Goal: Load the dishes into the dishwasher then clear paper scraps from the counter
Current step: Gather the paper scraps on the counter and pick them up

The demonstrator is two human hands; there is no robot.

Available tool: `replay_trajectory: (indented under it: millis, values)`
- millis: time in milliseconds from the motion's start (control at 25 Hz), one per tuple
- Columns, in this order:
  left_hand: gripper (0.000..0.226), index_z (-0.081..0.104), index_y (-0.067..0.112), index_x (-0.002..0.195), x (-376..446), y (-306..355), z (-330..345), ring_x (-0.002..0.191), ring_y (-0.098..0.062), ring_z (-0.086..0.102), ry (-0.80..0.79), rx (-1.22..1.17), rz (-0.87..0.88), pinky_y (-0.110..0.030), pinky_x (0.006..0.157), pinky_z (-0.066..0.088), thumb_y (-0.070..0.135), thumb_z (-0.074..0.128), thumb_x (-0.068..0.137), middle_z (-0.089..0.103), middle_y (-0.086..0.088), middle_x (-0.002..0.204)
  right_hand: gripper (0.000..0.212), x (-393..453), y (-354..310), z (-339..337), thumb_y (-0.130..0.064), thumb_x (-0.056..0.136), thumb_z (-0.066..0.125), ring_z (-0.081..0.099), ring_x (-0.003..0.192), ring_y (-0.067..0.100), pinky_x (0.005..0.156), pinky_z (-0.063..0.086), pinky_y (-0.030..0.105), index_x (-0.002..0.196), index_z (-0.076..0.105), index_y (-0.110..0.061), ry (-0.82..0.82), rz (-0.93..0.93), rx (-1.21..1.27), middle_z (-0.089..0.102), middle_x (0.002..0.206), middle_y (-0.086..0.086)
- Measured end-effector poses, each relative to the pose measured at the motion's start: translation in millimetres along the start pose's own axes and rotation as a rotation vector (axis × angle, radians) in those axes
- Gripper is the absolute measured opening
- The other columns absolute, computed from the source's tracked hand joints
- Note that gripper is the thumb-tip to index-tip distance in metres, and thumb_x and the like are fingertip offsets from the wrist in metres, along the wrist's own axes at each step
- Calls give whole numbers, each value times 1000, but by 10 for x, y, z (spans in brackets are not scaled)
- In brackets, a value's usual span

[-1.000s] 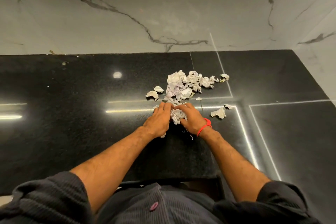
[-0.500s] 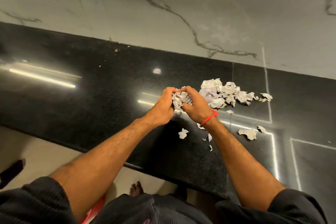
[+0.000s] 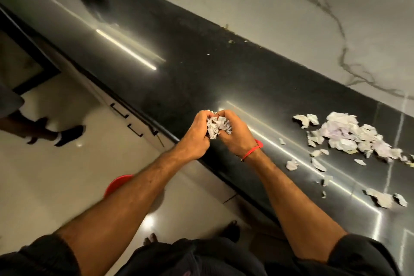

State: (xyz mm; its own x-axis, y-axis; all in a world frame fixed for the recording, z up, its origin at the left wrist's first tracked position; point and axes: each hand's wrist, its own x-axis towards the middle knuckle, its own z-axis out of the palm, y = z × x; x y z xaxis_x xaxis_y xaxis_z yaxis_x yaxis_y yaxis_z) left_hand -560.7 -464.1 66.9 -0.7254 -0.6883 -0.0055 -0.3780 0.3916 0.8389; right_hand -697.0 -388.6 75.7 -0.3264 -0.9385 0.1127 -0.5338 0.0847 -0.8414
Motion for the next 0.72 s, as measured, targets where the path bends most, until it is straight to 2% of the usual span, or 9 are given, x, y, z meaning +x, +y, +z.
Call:
replay_trajectory:
  millis: [200, 360, 480, 600, 640, 680, 720]
  values:
    - [49, 40, 10, 133, -811, -845, -778, 112, -18, 52, 113, -87, -64, -26, 97, 44, 4, 50, 86, 50, -10, 124, 28, -35, -564, 1233, -10, 79, 72, 59, 88, 18, 77, 49, 31, 103, 62, -20, -115, -36, 30, 62, 98, 0]
    - [47, 43, 11, 129, -1468, -1553, -1145, 111, -15, 52, 183, -163, -194, -25, 99, 43, 3, 47, 82, 51, -9, 122, 32, -136, -711, 2259, -5, 77, 72, 60, 94, 19, 82, 48, 29, 106, 63, -17, -243, 0, 42, 63, 102, 2]
    - [49, 43, 10, 129, -1848, -2222, -1294, 112, -22, 53, 180, -174, -318, -38, 100, 45, 2, 49, 81, 52, -12, 122, 37, -213, -643, 3039, -3, 76, 70, 58, 96, 15, 85, 45, 24, 105, 60, -23, -350, 104, 92, 62, 104, 2]
    - [46, 42, 23, 124, -2155, -2972, -1324, 106, -27, 55, 203, -218, -442, -51, 94, 47, 11, 54, 81, 55, -12, 117, 40, -244, -385, 3893, -3, 70, 62, 58, 98, 20, 88, 48, 36, 103, 58, -26, -465, 162, 124, 61, 104, 2]
    - [45, 42, 23, 124, -2207, -3235, -1294, 105, -29, 56, 233, -242, -476, -51, 93, 47, 14, 52, 80, 55, -12, 115, 40, -230, -258, 4165, -4, 69, 59, 58, 98, 22, 88, 49, 40, 103, 58, -26, -499, 169, 128, 61, 104, 3]
    - [46, 43, 18, 125, -2242, -3497, -1256, 104, -26, 56, 256, -260, -517, -45, 94, 50, 15, 50, 80, 55, -11, 114, 41, -211, -99, 4435, -5, 68, 58, 59, 98, 23, 88, 49, 44, 102, 59, -28, -531, 172, 129, 61, 103, 4]
    - [45, 44, 12, 126, -2265, -3762, -1219, 103, -21, 55, 287, -282, -579, -32, 93, 51, 14, 51, 81, 55, -7, 112, 42, -208, 76, 4699, -6, 68, 58, 59, 97, 23, 88, 49, 48, 102, 58, -30, -556, 178, 128, 61, 103, 4]
